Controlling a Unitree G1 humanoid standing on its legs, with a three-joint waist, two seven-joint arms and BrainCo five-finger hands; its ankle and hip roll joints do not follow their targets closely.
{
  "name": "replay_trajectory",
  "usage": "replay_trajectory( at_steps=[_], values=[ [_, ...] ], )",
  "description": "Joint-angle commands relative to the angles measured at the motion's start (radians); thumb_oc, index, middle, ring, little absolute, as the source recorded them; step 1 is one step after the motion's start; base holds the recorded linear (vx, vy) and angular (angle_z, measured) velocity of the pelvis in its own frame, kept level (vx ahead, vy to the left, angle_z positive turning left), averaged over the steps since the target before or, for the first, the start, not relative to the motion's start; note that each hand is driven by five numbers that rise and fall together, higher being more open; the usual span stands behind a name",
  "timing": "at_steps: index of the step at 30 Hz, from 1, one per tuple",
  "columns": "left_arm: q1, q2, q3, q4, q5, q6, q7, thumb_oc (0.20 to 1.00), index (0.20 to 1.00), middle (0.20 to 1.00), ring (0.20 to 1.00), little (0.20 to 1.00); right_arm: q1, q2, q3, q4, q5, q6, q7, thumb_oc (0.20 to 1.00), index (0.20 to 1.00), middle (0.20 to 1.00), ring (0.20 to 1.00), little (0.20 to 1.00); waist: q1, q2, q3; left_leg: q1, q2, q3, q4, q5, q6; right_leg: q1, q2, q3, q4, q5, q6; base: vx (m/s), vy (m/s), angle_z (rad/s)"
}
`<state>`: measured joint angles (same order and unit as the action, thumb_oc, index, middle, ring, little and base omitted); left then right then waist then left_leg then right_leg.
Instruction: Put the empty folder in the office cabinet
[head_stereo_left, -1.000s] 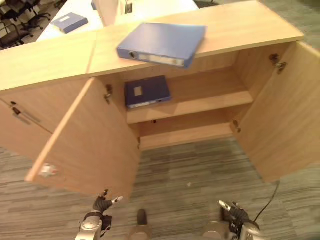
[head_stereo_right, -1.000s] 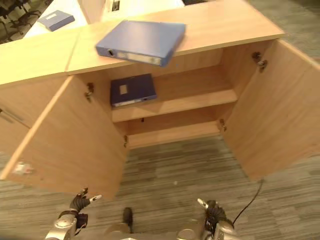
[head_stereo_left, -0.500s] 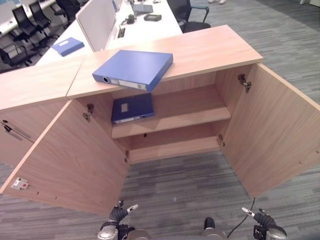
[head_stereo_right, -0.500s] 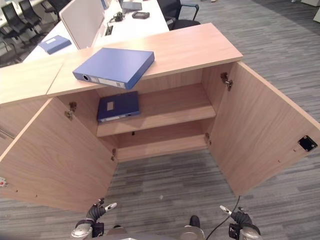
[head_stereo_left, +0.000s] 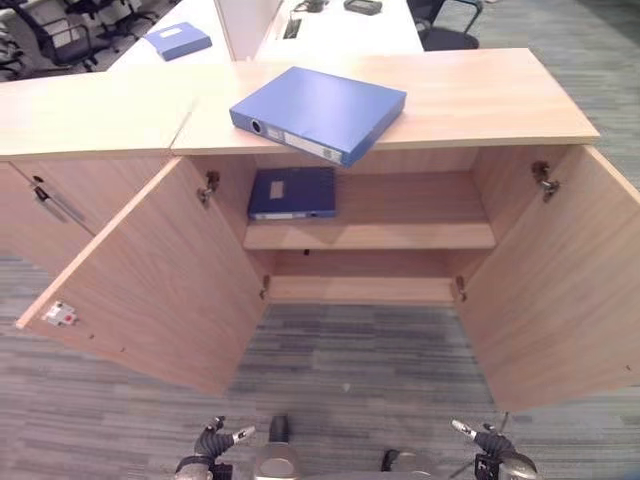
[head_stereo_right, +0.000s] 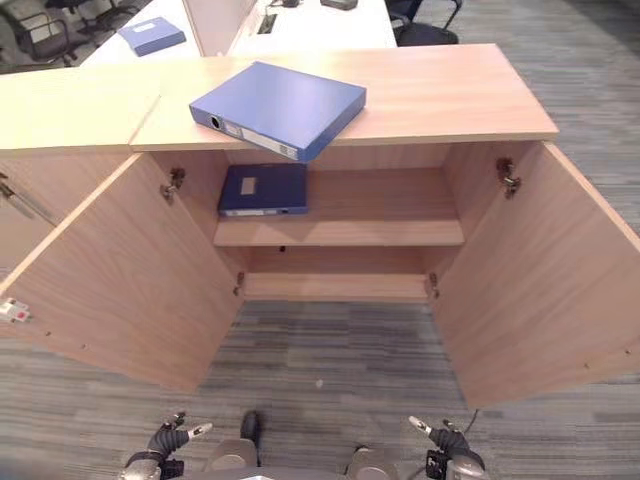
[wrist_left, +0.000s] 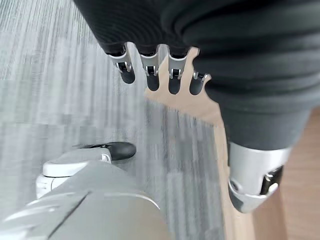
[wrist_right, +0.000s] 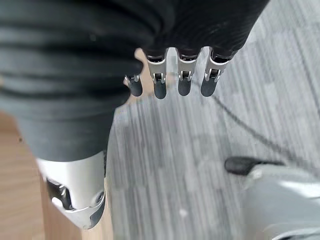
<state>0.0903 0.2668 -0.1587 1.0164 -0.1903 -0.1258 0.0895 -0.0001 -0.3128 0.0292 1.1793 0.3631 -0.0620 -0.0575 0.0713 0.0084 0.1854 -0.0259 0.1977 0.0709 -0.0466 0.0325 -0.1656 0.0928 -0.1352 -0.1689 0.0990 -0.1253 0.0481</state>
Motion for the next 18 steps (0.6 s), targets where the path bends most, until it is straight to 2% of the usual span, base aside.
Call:
replay_trajectory(
  at_steps=[1, 7, 8, 9, 10, 13, 16, 18],
  values=[
    [-0.079, 0.016, 0.027, -0.037, -0.006, -0.037, -0.003, 1.000, 1.000, 1.000, 1.000, 1.000, 0.017, -0.009, 0.003, -0.010, -0.024, -0.005, 0.008, 1.000, 1.000, 1.000, 1.000, 1.000, -0.011, -0.020, -0.015, -0.008, -0.017, 0.038, -0.015, 0.084, 0.001, 0.146, -0.032, -0.022, -0.178, 0.028, 0.108, 0.22, 0.238, -0.37],
    [-0.095, 0.047, 0.015, -0.068, 0.015, -0.034, -0.009, 1.000, 1.000, 1.000, 1.000, 1.000, -0.004, 0.016, 0.014, -0.012, -0.037, 0.004, 0.014, 1.000, 1.000, 1.000, 1.000, 1.000, -0.003, -0.045, -0.025, 0.033, -0.081, 0.060, -0.039, 0.029, 0.054, 0.081, -0.112, 0.003, -0.038, 0.055, 0.158, 0.11, 0.218, -0.06],
    [-0.095, 0.048, 0.016, -0.069, 0.015, -0.033, -0.009, 1.000, 1.000, 1.000, 1.000, 1.000, -0.004, 0.017, 0.014, -0.012, -0.037, 0.004, 0.014, 1.000, 1.000, 1.000, 1.000, 1.000, -0.002, -0.046, -0.026, 0.033, -0.082, 0.061, -0.039, 0.029, 0.054, 0.079, -0.113, 0.005, -0.036, 0.054, 0.159, 0.08, 0.214, -0.04],
    [-0.102, 0.055, 0.013, -0.069, 0.019, -0.034, -0.012, 1.000, 1.000, 1.000, 1.000, 1.000, -0.009, 0.025, 0.014, -0.014, -0.031, 0.001, 0.015, 1.000, 1.000, 1.000, 1.000, 1.000, -0.003, -0.052, -0.025, 0.040, -0.106, 0.056, -0.041, 0.015, 0.073, 0.052, -0.131, 0.019, 0.021, 0.096, 0.178, 0.08, 0.216, -0.06],
    [-0.105, 0.059, 0.014, -0.068, 0.020, -0.033, -0.012, 1.000, 1.000, 1.000, 1.000, 1.000, -0.012, 0.028, 0.013, -0.018, -0.027, 0.000, 0.016, 1.000, 1.000, 1.000, 1.000, 1.000, -0.004, -0.053, -0.024, 0.043, -0.114, 0.050, -0.041, 0.008, 0.081, 0.036, -0.136, 0.027, 0.058, 0.118, 0.182, 0.10, 0.269, -0.04],
    [-0.114, 0.071, 0.021, -0.070, 0.018, -0.027, -0.006, 1.000, 1.000, 1.000, 1.000, 1.000, -0.028, 0.036, 0.017, -0.031, -0.015, -0.001, 0.017, 1.000, 1.000, 1.000, 1.000, 1.000, -0.015, -0.038, -0.002, 0.063, -0.123, 0.051, -0.041, -0.010, 0.107, -0.050, -0.143, 0.049, 0.213, 0.208, 0.192, 0.05, 0.187, 0.08],
    [-0.111, 0.071, 0.022, -0.066, 0.022, -0.031, -0.013, 1.000, 1.000, 1.000, 1.000, 1.000, -0.030, 0.050, 0.015, -0.036, -0.003, -0.006, 0.018, 1.000, 1.000, 1.000, 1.000, 1.000, -0.024, -0.009, 0.011, 0.101, -0.126, 0.045, -0.041, -0.041, 0.121, -0.123, -0.123, 0.027, 0.295, 0.184, 0.181, 0.10, 0.182, 0.00],
    [-0.111, 0.071, 0.022, -0.066, 0.022, -0.031, -0.013, 1.000, 1.000, 1.000, 1.000, 1.000, -0.030, 0.049, 0.016, -0.036, -0.003, -0.006, 0.018, 1.000, 1.000, 1.000, 1.000, 1.000, -0.025, -0.009, 0.013, 0.103, -0.126, 0.044, -0.041, -0.043, 0.121, -0.122, -0.123, 0.026, 0.298, 0.182, 0.181, 0.09, 0.057, -0.05]
  ],
)
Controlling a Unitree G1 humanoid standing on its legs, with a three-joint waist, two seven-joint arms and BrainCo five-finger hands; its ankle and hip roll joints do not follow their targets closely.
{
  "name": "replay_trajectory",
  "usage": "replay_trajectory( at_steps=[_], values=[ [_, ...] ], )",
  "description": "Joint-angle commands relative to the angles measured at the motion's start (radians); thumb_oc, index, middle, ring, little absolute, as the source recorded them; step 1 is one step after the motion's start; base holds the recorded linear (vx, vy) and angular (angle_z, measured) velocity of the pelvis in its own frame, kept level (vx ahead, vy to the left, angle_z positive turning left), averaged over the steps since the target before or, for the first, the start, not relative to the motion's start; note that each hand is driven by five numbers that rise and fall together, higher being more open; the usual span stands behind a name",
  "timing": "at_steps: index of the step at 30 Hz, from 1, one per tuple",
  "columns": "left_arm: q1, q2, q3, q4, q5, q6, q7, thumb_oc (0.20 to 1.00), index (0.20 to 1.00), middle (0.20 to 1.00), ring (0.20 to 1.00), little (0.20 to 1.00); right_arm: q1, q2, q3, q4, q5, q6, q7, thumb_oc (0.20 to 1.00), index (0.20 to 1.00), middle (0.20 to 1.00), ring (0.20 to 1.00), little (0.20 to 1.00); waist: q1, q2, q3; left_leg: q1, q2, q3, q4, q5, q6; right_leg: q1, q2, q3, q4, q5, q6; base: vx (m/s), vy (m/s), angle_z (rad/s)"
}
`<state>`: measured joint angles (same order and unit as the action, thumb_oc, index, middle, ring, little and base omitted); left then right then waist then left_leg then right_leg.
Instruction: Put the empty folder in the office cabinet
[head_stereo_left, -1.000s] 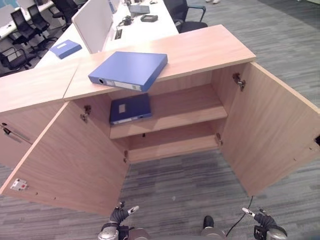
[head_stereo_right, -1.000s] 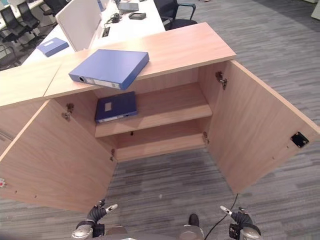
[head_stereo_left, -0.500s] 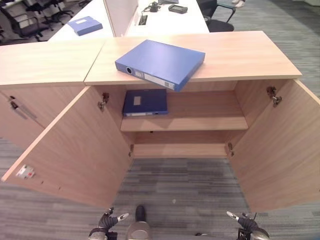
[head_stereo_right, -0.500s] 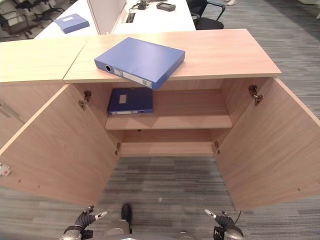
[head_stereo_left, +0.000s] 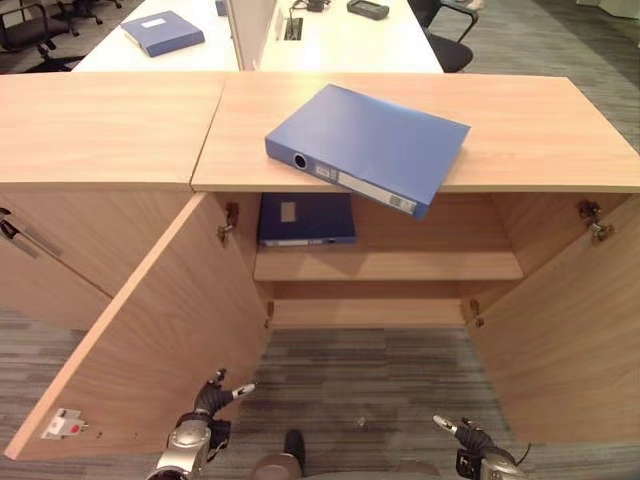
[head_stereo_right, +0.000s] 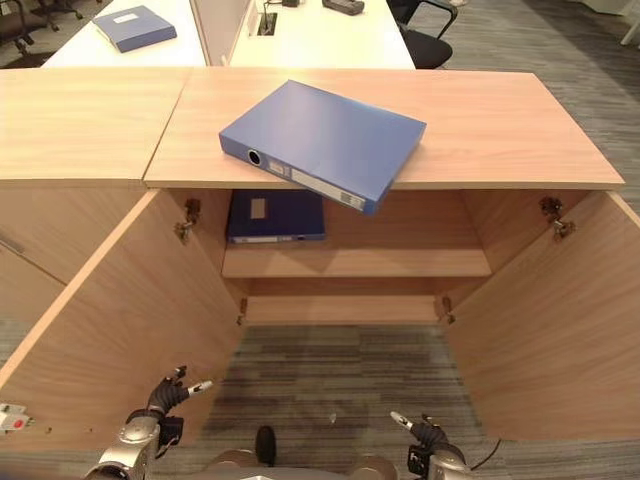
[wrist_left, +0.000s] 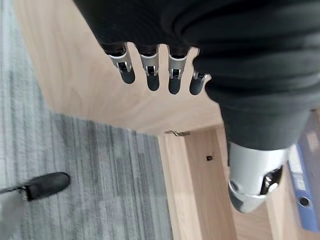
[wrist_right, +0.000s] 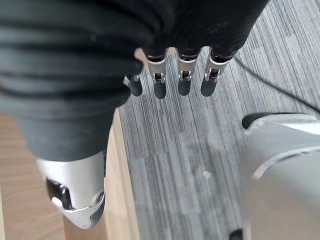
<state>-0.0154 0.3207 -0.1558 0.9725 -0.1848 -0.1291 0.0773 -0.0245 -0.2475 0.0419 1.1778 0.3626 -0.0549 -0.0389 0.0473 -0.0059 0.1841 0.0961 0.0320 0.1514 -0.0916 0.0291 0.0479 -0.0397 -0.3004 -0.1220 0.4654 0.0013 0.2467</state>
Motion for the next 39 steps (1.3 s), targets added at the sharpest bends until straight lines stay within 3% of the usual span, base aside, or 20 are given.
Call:
replay_trajectory(
  at_steps=[1, 2, 4, 5, 6, 7, 13, 23, 30, 32, 33, 34, 35, 37, 39],
  values=[
    [-0.006, 0.019, 0.015, -0.020, 0.023, -0.028, 0.000, 1.000, 1.000, 1.000, 1.000, 1.000, -0.003, -0.016, 0.004, -0.037, -0.003, -0.013, -0.002, 1.000, 1.000, 1.000, 1.000, 1.000, -0.010, 0.004, 0.017, -0.007, 0.032, -0.042, 0.004, -0.050, -0.097, 0.001, 0.052, -0.036, -0.139, 0.036, -0.030, 0.10, 0.015, 0.07],
    [-0.006, 0.019, 0.015, -0.020, 0.023, -0.028, 0.000, 1.000, 1.000, 1.000, 1.000, 1.000, -0.003, -0.016, 0.004, -0.037, -0.003, -0.013, -0.002, 1.000, 1.000, 1.000, 1.000, 1.000, -0.011, 0.005, 0.018, -0.006, 0.032, -0.043, 0.004, -0.051, -0.097, 0.003, 0.052, -0.037, -0.139, 0.036, -0.030, 0.15, 0.008, 0.10],
    [-0.018, 0.021, 0.011, -0.014, 0.022, -0.030, 0.005, 1.000, 1.000, 1.000, 1.000, 1.000, -0.008, -0.019, 0.007, -0.039, 0.001, -0.013, -0.005, 1.000, 1.000, 1.000, 1.000, 1.000, -0.034, 0.000, 0.026, 0.017, 0.019, -0.059, 0.004, -0.075, -0.105, -0.020, 0.071, -0.043, -0.306, 0.013, -0.045, 0.16, -0.038, 0.09],
    [-0.018, 0.021, 0.011, -0.014, 0.022, -0.030, 0.005, 1.000, 1.000, 1.000, 1.000, 1.000, -0.008, -0.019, 0.007, -0.039, 0.001, -0.013, -0.005, 1.000, 1.000, 1.000, 1.000, 1.000, -0.035, 0.002, 0.028, 0.020, 0.021, -0.060, 0.004, -0.077, -0.106, -0.014, 0.073, -0.046, -0.310, 0.013, -0.045, 0.18, -0.024, 0.19],
    [-0.023, 0.020, 0.002, -0.004, 0.034, -0.034, 0.005, 1.000, 1.000, 1.000, 1.000, 1.000, 0.000, -0.021, 0.003, -0.028, 0.005, -0.011, -0.005, 1.000, 1.000, 1.000, 1.000, 1.000, -0.051, -0.006, 0.025, 0.023, 0.007, -0.077, 0.004, -0.083, -0.105, -0.001, 0.083, 0.005, -0.386, 0.014, -0.038, 0.09, 0.009, 0.25],
    [-0.019, 0.015, 0.001, -0.007, 0.039, -0.034, 0.003, 1.000, 1.000, 1.000, 1.000, 1.000, 0.008, -0.021, 0.002, -0.027, 0.006, -0.012, -0.003, 1.000, 1.000, 1.000, 1.000, 1.000, -0.050, -0.011, 0.020, 0.028, -0.001, -0.077, 0.004, -0.089, -0.103, 0.022, 0.083, 0.016, -0.410, 0.018, -0.041, 0.11, 0.003, 0.44],
    [-0.003, -0.008, 0.001, 0.003, 0.047, -0.036, 0.006, 1.000, 1.000, 1.000, 1.000, 1.000, 0.015, -0.034, 0.005, -0.026, -0.003, -0.013, -0.004, 1.000, 1.000, 1.000, 1.000, 1.000, -0.044, -0.007, -0.010, 0.046, -0.001, -0.072, 0.004, -0.098, -0.114, 0.101, 0.073, -0.004, -0.505, 0.051, -0.042, 0.05, -0.051, 0.21],
    [0.021, -0.022, 0.013, 0.007, 0.037, -0.035, 0.011, 1.000, 1.000, 1.000, 1.000, 1.000, 0.012, -0.051, 0.024, -0.023, -0.033, -0.010, -0.001, 1.000, 1.000, 1.000, 1.000, 1.000, -0.028, 0.004, -0.028, 0.068, 0.033, -0.062, 0.004, -0.098, -0.137, 0.148, 0.095, -0.017, -0.550, 0.039, -0.051, 0.02, -0.072, -0.06],
    [0.036, -0.028, 0.015, 0.000, 0.026, -0.032, 0.001, 1.000, 1.000, 1.000, 1.000, 1.000, 0.005, -0.061, 0.022, -0.018, -0.041, -0.009, 0.006, 1.000, 1.000, 1.000, 1.000, 1.000, -0.014, 0.009, -0.031, 0.083, 0.048, -0.039, 0.004, -0.095, -0.143, 0.165, 0.094, -0.048, -0.539, 0.035, -0.048, 0.01, -0.037, -0.04],
    [0.031, -0.023, 0.007, -0.008, 0.018, -0.028, 0.001, 1.000, 1.000, 1.000, 1.000, 1.000, -0.016, -0.063, 0.022, -0.028, -0.038, -0.011, 0.001, 1.000, 1.000, 1.000, 1.000, 1.000, -0.010, 0.018, -0.008, 0.074, 0.060, -0.026, 0.004, -0.091, -0.137, 0.100, 0.089, -0.076, -0.435, 0.028, -0.043, -0.17, -0.011, -0.02],
    [0.021, -0.014, 0.000, -0.028, 0.012, -0.030, -0.001, 1.000, 1.000, 1.000, 1.000, 1.000, -0.032, -0.064, 0.024, -0.039, -0.025, -0.014, 0.001, 1.000, 1.000, 1.000, 1.000, 1.000, -0.017, 0.031, 0.011, 0.054, 0.070, -0.022, 0.004, -0.076, -0.133, 0.030, 0.096, -0.067, -0.327, 0.007, -0.030, -0.16, -0.004, -0.11],
    [0.021, -0.014, 0.001, -0.029, 0.012, -0.030, -0.001, 1.000, 1.000, 1.000, 1.000, 1.000, -0.033, -0.064, 0.024, -0.039, -0.025, -0.014, 0.001, 1.000, 1.000, 1.000, 1.000, 1.000, -0.015, 0.030, 0.009, 0.050, 0.069, -0.020, 0.004, -0.076, -0.133, 0.023, 0.094, -0.065, -0.319, 0.003, -0.030, -0.16, -0.026, -0.32],
    [0.011, -0.003, -0.007, -0.042, 0.018, -0.032, 0.001, 1.000, 1.000, 1.000, 1.000, 1.000, -0.048, -0.061, 0.029, -0.052, -0.019, -0.014, 0.004, 1.000, 1.000, 1.000, 1.000, 1.000, -0.027, 0.045, 0.021, 0.029, 0.078, -0.040, 0.004, -0.058, -0.130, -0.020, 0.109, 0.018, -0.248, -0.019, -0.019, -0.10, -0.073, -0.41],
    [0.007, -0.001, -0.008, -0.044, 0.020, -0.032, -0.001, 1.000, 1.000, 1.000, 1.000, 1.000, -0.053, -0.059, 0.027, -0.054, -0.015, -0.015, 0.002, 1.000, 1.000, 1.000, 1.000, 1.000, -0.021, 0.051, 0.021, 0.017, 0.085, -0.038, 0.009, -0.054, -0.131, -0.033, 0.088, 0.034, -0.216, -0.019, -0.019, -0.08, -0.100, -0.24],
    [-0.005, 0.006, -0.012, -0.033, 0.023, -0.032, 0.005, 1.000, 1.000, 1.000, 1.000, 1.000, -0.050, -0.055, 0.024, -0.053, -0.013, -0.015, 0.002, 1.000, 1.000, 1.000, 1.000, 1.000, -0.016, 0.054, 0.020, 0.000, 0.098, -0.044, 0.021, -0.048, -0.140, -0.008, 0.037, 0.059, -0.215, -0.005, -0.028, -0.03, -0.237, 0.11]
  ],
)
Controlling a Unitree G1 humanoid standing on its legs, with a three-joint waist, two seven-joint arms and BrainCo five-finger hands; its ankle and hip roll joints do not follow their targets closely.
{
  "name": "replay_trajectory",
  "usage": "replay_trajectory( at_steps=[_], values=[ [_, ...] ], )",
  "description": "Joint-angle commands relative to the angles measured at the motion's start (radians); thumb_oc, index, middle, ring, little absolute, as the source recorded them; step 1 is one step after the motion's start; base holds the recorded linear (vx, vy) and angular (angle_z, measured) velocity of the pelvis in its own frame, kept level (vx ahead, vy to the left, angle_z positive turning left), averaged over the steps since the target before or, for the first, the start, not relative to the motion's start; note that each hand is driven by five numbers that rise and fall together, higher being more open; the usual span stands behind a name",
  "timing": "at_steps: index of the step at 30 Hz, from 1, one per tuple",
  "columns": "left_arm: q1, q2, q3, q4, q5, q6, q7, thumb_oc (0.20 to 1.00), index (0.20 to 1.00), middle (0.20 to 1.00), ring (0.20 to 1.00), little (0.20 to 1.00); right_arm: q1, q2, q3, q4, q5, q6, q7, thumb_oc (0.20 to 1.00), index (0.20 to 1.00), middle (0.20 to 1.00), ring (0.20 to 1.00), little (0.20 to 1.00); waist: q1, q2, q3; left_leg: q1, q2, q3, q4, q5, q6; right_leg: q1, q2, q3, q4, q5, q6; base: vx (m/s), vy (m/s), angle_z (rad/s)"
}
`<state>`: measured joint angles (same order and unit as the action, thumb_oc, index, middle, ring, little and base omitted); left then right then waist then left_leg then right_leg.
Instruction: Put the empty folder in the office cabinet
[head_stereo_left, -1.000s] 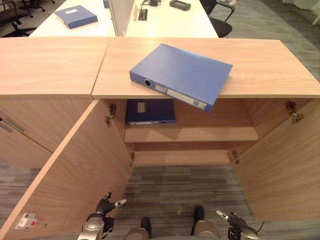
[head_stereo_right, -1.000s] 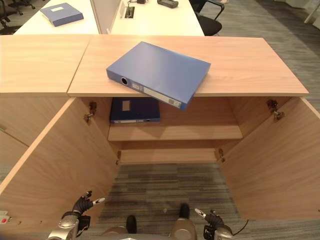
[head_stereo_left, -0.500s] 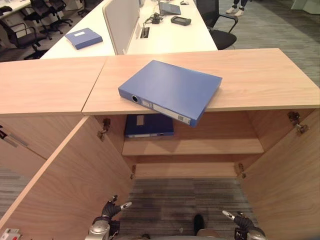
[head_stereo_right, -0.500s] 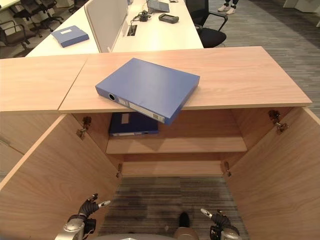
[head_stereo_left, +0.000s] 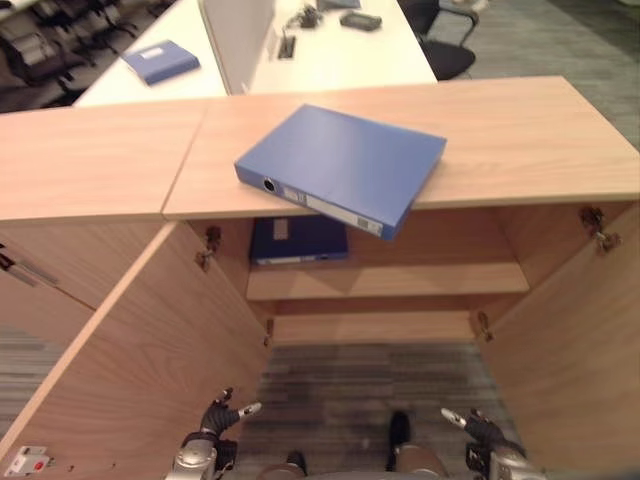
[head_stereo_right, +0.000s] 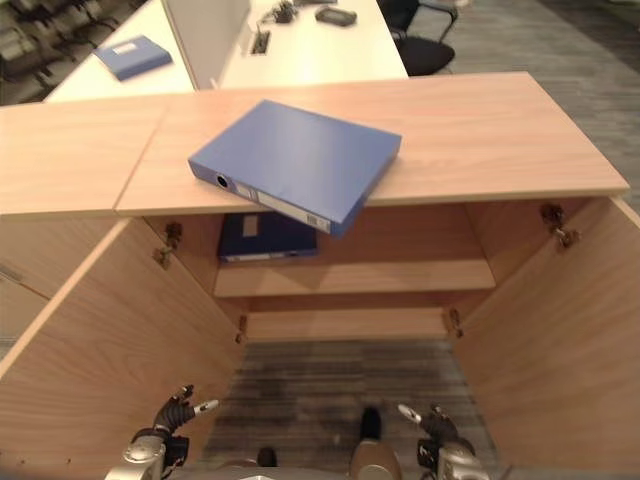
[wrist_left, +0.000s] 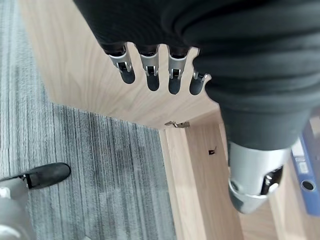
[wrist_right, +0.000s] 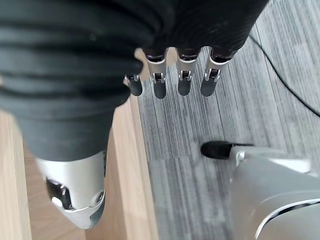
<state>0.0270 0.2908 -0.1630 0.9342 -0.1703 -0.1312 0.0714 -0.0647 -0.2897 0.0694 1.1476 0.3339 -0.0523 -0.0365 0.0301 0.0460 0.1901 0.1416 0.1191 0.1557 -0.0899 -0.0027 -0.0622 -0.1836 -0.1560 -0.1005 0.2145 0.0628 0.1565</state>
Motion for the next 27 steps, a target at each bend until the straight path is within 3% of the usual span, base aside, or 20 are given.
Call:
replay_trajectory(
  at_steps=[1, 4, 6, 15, 18, 21, 22, 23, 27],
  values=[
    [-0.049, 0.033, -0.005, 0.005, 0.006, -0.033, 0.010, 1.000, 1.000, 1.000, 1.000, 1.000, -0.001, -0.008, -0.004, -0.024, 0.015, -0.015, 0.005, 1.000, 1.000, 1.000, 1.000, 1.000, 0.004, -0.008, -0.001, -0.041, 0.005, -0.059, 0.018, -0.021, -0.040, 0.183, -0.121, 0.041, -0.034, -0.085, 0.054, 0.02, -0.223, 0.10],
    [-0.045, 0.026, 0.004, 0.023, 0.008, -0.036, 0.015, 1.000, 1.000, 1.000, 1.000, 1.000, 0.006, -0.008, -0.001, -0.014, 0.008, -0.013, 0.005, 1.000, 1.000, 1.000, 1.000, 1.000, 0.009, -0.014, -0.019, -0.035, 0.018, -0.055, 0.019, -0.015, -0.060, 0.241, -0.122, 0.003, -0.128, -0.085, 0.056, 0.06, -0.217, 0.21],
    [-0.038, 0.012, 0.013, 0.032, -0.010, -0.036, 0.016, 1.000, 1.000, 1.000, 1.000, 1.000, 0.022, -0.012, 0.007, -0.010, 0.000, -0.013, 0.008, 1.000, 1.000, 1.000, 1.000, 1.000, 0.006, -0.008, -0.025, -0.032, 0.053, -0.061, 0.016, 0.008, -0.088, 0.285, -0.084, -0.013, -0.212, -0.085, 0.046, 0.04, -0.347, 0.01],
    [-0.031, -0.021, 0.006, 0.036, -0.029, -0.031, 0.010, 1.000, 1.000, 1.000, 1.000, 1.000, 0.056, -0.067, -0.013, -0.005, 0.019, -0.021, 0.006, 1.000, 1.000, 1.000, 1.000, 1.000, -0.016, 0.009, 0.011, -0.067, 0.133, -0.103, 0.063, 0.088, -0.135, 0.365, 0.013, -0.057, -0.289, -0.129, -0.013, -0.02, -0.207, 0.01],
    [-0.030, -0.027, -0.005, 0.023, -0.027, -0.028, 0.004, 1.000, 1.000, 1.000, 1.000, 1.000, 0.062, -0.085, -0.027, -0.001, 0.030, -0.020, 0.004, 1.000, 1.000, 1.000, 1.000, 1.000, -0.027, 0.000, 0.026, -0.100, 0.113, -0.100, 0.139, 0.081, -0.127, 0.372, 0.014, -0.076, -0.291, -0.131, -0.030, -0.07, -0.106, 0.22],
    [-0.030, -0.026, -0.009, 0.019, -0.025, -0.026, 0.000, 1.000, 1.000, 1.000, 1.000, 1.000, 0.061, -0.093, -0.031, 0.002, 0.034, -0.019, 0.004, 1.000, 1.000, 1.000, 1.000, 1.000, -0.022, -0.021, 0.028, -0.122, 0.016, -0.150, 0.203, 0.007, -0.097, 0.361, 0.013, -0.071, -0.289, -0.124, -0.046, -0.06, -0.106, 0.11],
    [-0.030, -0.026, -0.009, 0.019, -0.025, -0.026, 0.000, 1.000, 1.000, 1.000, 1.000, 1.000, 0.061, -0.093, -0.031, 0.002, 0.034, -0.019, 0.004, 1.000, 1.000, 1.000, 1.000, 1.000, -0.023, -0.022, 0.028, -0.123, 0.015, -0.151, 0.209, 0.002, -0.096, 0.363, 0.011, -0.072, -0.288, -0.126, -0.045, -0.03, -0.072, -0.10],
    [-0.024, -0.029, -0.010, 0.021, -0.026, -0.027, -0.003, 1.000, 1.000, 1.000, 1.000, 1.000, 0.063, -0.093, -0.032, 0.010, 0.035, -0.019, 0.004, 1.000, 1.000, 1.000, 1.000, 1.000, -0.023, -0.025, 0.021, -0.113, -0.032, -0.150, 0.192, -0.037, -0.072, 0.353, 0.021, -0.069, -0.285, -0.123, -0.049, 0.00, -0.015, -0.08],
    [-0.012, -0.017, -0.008, 0.012, -0.012, -0.022, -0.009, 1.000, 1.000, 1.000, 1.000, 1.000, 0.059, -0.082, -0.037, 0.018, 0.043, -0.019, 0.005, 1.000, 1.000, 1.000, 1.000, 1.000, -0.016, -0.028, 0.002, -0.095, -0.038, -0.140, 0.164, -0.046, -0.064, 0.349, 0.029, -0.057, -0.282, -0.117, -0.043, 0.05, 0.017, 0.10]
  ],
)
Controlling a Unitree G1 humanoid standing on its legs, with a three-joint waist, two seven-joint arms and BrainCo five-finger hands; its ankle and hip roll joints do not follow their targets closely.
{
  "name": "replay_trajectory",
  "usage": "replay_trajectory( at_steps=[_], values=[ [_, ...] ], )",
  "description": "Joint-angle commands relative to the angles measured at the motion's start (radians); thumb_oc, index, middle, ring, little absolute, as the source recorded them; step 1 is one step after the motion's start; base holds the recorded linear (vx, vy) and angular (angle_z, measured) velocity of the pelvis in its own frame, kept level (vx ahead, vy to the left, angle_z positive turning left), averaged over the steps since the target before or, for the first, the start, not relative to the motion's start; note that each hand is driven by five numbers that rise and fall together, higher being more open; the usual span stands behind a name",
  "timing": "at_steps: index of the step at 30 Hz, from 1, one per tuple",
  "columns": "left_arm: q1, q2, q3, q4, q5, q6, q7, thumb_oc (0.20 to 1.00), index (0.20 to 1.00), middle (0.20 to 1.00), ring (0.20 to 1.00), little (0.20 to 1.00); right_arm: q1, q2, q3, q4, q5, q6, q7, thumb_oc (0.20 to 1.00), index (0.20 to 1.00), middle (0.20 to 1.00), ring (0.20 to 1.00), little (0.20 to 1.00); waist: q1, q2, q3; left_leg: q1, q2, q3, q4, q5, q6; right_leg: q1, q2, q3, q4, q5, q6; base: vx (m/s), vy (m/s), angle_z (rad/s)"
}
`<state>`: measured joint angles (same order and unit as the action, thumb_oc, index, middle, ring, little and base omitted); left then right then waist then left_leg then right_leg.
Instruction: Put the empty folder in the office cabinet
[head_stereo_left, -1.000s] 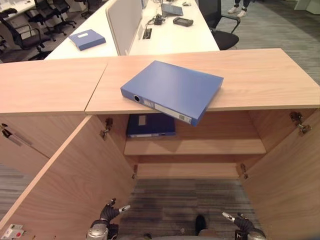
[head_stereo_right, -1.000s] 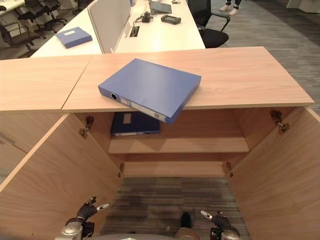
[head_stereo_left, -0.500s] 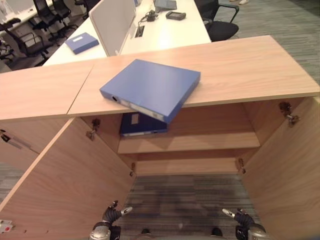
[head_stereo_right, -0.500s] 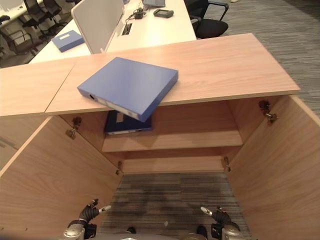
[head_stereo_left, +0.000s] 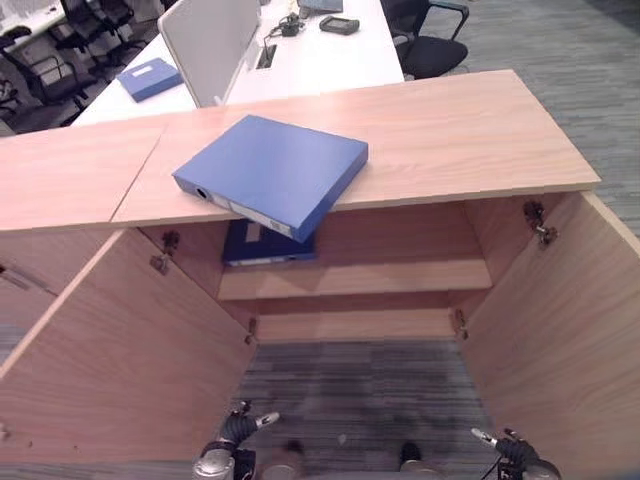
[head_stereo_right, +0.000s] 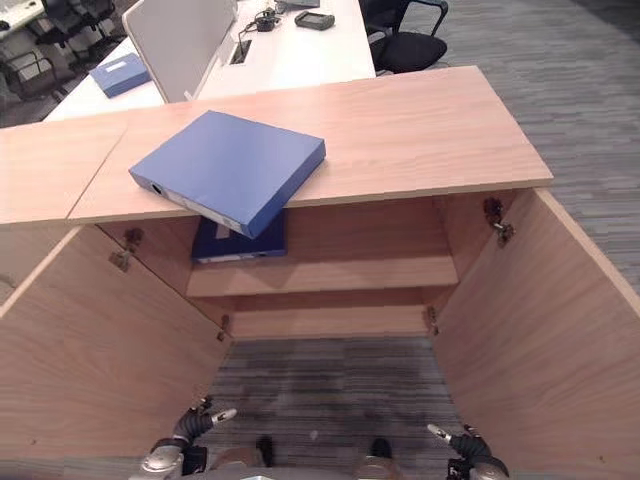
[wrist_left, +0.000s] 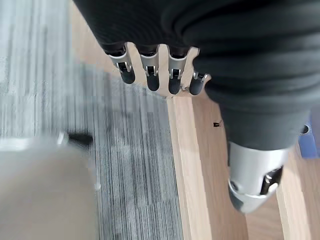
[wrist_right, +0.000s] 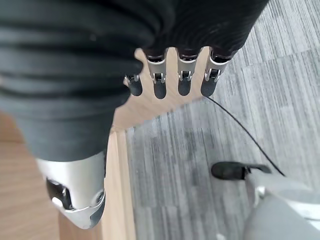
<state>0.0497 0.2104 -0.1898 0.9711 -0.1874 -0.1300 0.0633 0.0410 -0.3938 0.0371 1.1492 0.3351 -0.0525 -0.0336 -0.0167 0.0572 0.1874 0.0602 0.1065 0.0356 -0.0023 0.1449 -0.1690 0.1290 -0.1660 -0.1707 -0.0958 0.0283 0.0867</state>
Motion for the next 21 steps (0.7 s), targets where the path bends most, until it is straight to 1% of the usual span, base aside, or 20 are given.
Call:
replay_trajectory(
  at_steps=[1, 3, 4, 5, 6, 7, 12, 16, 17, 18, 19, 20, 21],
  values=[
    [-0.035, 0.066, 0.017, -0.025, 0.007, -0.024, -0.002, 1.000, 1.000, 1.000, 1.000, 1.000, -0.046, 0.027, -0.007, 0.017, 0.047, -0.019, 0.003, 1.000, 1.000, 1.000, 1.000, 1.000, 0.029, -0.040, 0.002, -0.005, -0.023, -0.022, 0.063, -0.190, 0.043, 0.037, 0.037, 0.013, 0.032, -0.081, 0.030, 0.05, 0.023, 0.00],
    [-0.034, 0.068, 0.015, -0.029, 0.009, -0.025, -0.002, 1.000, 1.000, 1.000, 1.000, 1.000, -0.042, 0.034, -0.009, 0.016, 0.050, -0.018, 0.002, 1.000, 1.000, 1.000, 1.000, 1.000, 0.026, -0.040, -0.002, 0.008, -0.018, -0.019, 0.040, -0.183, 0.044, 0.039, 0.035, 0.014, 0.035, -0.080, 0.032, 0.06, 0.047, -0.02],
    [-0.030, 0.075, 0.014, -0.040, 0.014, -0.025, -0.003, 1.000, 1.000, 1.000, 1.000, 1.000, -0.037, 0.044, -0.005, 0.012, 0.050, -0.017, 0.004, 1.000, 1.000, 1.000, 1.000, 1.000, 0.024, -0.038, -0.012, 0.039, -0.012, -0.016, -0.012, -0.175, 0.048, 0.039, 0.036, 0.021, 0.046, -0.083, 0.034, 0.07, 0.054, -0.02],
    [-0.030, 0.075, 0.014, -0.040, 0.014, -0.025, -0.003, 1.000, 1.000, 1.000, 1.000, 1.000, -0.037, 0.044, -0.005, 0.012, 0.050, -0.017, 0.004, 1.000, 1.000, 1.000, 1.000, 1.000, 0.024, -0.038, -0.012, 0.039, -0.012, -0.016, -0.012, -0.175, 0.048, 0.039, 0.036, 0.021, 0.046, -0.083, 0.034, 0.08, 0.072, -0.11],
    [-0.033, 0.082, 0.012, -0.056, 0.025, -0.025, -0.003, 1.000, 1.000, 1.000, 1.000, 1.000, -0.033, 0.053, 0.005, 0.010, 0.039, -0.013, 0.010, 1.000, 1.000, 1.000, 1.000, 1.000, 0.024, -0.034, -0.021, 0.068, -0.010, -0.014, -0.058, -0.164, 0.050, 0.037, 0.039, 0.025, 0.051, -0.086, 0.037, 0.04, 0.059, -0.15],
    [-0.033, 0.084, 0.012, -0.061, 0.029, -0.025, -0.003, 1.000, 1.000, 1.000, 1.000, 1.000, -0.031, 0.056, 0.010, 0.008, 0.033, -0.012, 0.012, 1.000, 1.000, 1.000, 1.000, 1.000, 0.025, -0.033, -0.024, 0.074, -0.010, -0.011, -0.069, -0.162, 0.050, 0.038, 0.039, 0.025, 0.051, -0.086, 0.039, 0.04, 0.059, -0.10],
    [-0.040, 0.100, 0.012, -0.093, 0.042, -0.027, 0.004, 1.000, 1.000, 1.000, 1.000, 1.000, -0.031, 0.065, 0.017, 0.003, 0.027, -0.009, 0.012, 1.000, 1.000, 1.000, 1.000, 1.000, 0.026, -0.036, -0.033, 0.082, -0.009, -0.009, -0.085, -0.163, 0.050, 0.043, 0.037, 0.023, 0.038, -0.080, 0.047, 0.01, 0.034, 0.00],
    [-0.039, 0.131, 0.021, -0.184, 0.065, -0.035, 0.020, 1.000, 1.000, 1.000, 1.000, 1.000, -0.035, 0.068, 0.020, 0.000, 0.015, -0.010, 0.011, 1.000, 1.000, 1.000, 1.000, 1.000, 0.036, -0.045, -0.039, 0.089, -0.012, -0.005, -0.085, -0.174, 0.053, 0.050, 0.030, 0.025, 0.021, -0.068, 0.060, 0.00, 0.026, 0.00],
    [-0.031, 0.172, 0.034, -0.299, 0.120, -0.044, 0.044, 1.000, 1.000, 1.000, 1.000, 1.000, -0.037, 0.067, 0.015, -0.010, 0.013, -0.010, 0.010, 1.000, 1.000, 1.000, 1.000, 1.000, 0.042, -0.049, -0.041, 0.092, -0.013, -0.004, -0.085, -0.178, 0.054, 0.053, 0.027, 0.026, 0.019, -0.067, 0.065, 0.00, 0.000, 0.00],
    [-0.026, 0.190, 0.044, -0.346, 0.153, -0.044, 0.058, 1.000, 1.000, 1.000, 1.000, 1.000, -0.035, 0.068, 0.013, -0.014, 0.012, -0.012, 0.010, 1.000, 1.000, 1.000, 1.000, 1.000, 0.044, -0.051, -0.042, 0.093, -0.013, -0.004, -0.085, -0.180, 0.054, 0.054, 0.026, 0.026, 0.018, -0.067, 0.066, 0.00, 0.000, 0.00],
    [-0.015, 0.240, 0.070, -0.460, 0.240, -0.046, 0.111, 1.000, 1.000, 1.000, 1.000, 1.000, -0.029, 0.074, 0.006, -0.023, 0.011, -0.020, 0.004, 1.000, 1.000, 1.000, 1.000, 1.000, 0.049, -0.054, -0.043, 0.094, -0.013, -0.005, -0.085, -0.182, 0.053, 0.055, 0.024, 0.023, 0.017, -0.067, 0.068, 0.00, 0.000, 0.00],
    [-0.009, 0.268, 0.084, -0.522, 0.304, -0.046, 0.150, 1.000, 1.000, 1.000, 1.000, 1.000, -0.025, 0.081, 0.003, -0.026, 0.009, -0.029, -0.006, 1.000, 1.000, 1.000, 1.000, 1.000, 0.053, -0.059, -0.046, 0.092, -0.014, -0.006, -0.085, -0.183, 0.053, 0.054, 0.023, 0.021, 0.016, -0.066, 0.071, -0.03, -0.011, -0.02],
    [0.001, 0.300, 0.106, -0.619, 0.409, -0.059, 0.209, 1.000, 1.000, 1.000, 1.000, 1.000, -0.019, 0.093, -0.002, -0.026, 0.004, -0.043, -0.021, 1.000, 1.000, 1.000, 1.000, 1.000, 0.059, -0.064, -0.047, 0.085, -0.015, -0.008, -0.085, -0.175, 0.053, 0.050, 0.021, 0.020, 0.015, -0.059, 0.072, 0.00, 0.000, 0.00]
  ],
)
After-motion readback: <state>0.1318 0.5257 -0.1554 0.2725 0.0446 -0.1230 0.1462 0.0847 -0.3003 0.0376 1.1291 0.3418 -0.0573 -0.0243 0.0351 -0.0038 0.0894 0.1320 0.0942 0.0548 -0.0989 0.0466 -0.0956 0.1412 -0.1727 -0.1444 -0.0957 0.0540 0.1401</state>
